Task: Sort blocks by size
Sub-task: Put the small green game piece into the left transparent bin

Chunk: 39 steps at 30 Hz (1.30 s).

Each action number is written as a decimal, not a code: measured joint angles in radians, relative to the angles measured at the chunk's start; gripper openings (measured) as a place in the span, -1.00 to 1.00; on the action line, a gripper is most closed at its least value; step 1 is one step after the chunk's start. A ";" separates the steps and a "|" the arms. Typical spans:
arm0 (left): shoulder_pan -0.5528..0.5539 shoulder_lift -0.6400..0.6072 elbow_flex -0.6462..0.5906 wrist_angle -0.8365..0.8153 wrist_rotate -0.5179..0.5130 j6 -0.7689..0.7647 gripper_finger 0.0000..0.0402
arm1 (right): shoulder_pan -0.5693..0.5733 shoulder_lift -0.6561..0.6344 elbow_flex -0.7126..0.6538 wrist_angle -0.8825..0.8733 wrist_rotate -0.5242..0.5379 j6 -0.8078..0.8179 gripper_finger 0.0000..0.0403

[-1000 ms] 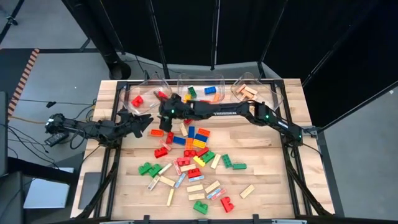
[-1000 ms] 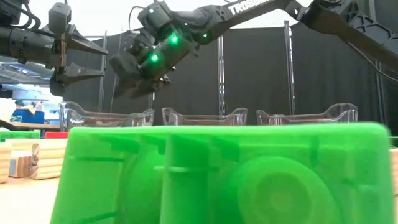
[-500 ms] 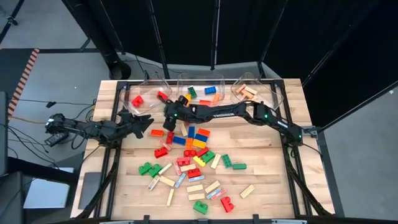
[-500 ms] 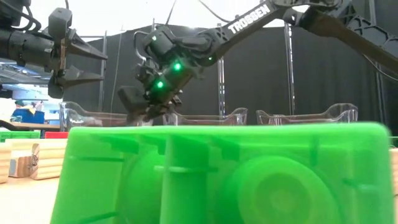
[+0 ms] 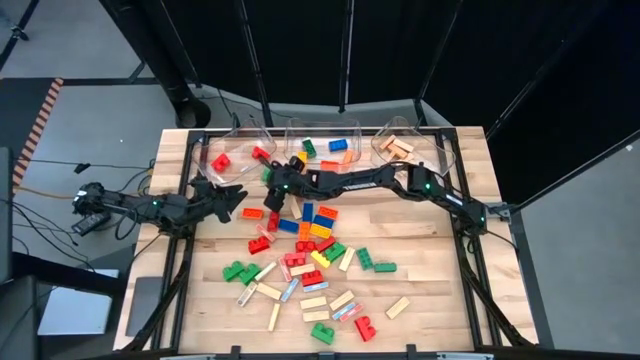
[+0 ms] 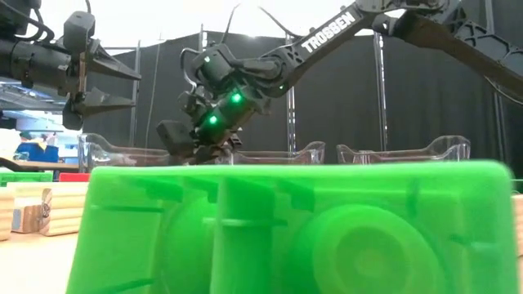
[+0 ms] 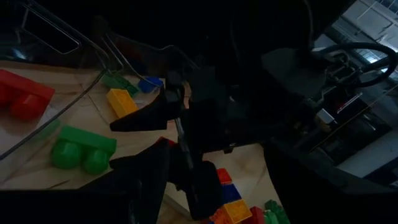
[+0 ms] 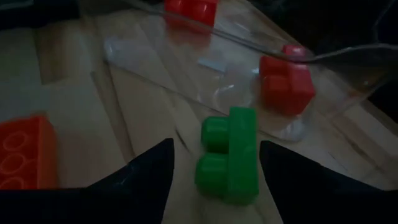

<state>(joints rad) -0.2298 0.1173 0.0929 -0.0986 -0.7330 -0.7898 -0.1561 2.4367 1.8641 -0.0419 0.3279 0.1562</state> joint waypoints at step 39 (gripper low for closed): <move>0.000 0.000 0.000 -0.005 0.002 0.000 0.34 | 0.108 0.048 0.187 -0.226 -0.195 -0.102 0.04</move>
<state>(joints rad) -0.2298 0.1177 0.0929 -0.1039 -0.7311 -0.7902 -0.0483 2.4849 2.0506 -0.2684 0.1329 0.0544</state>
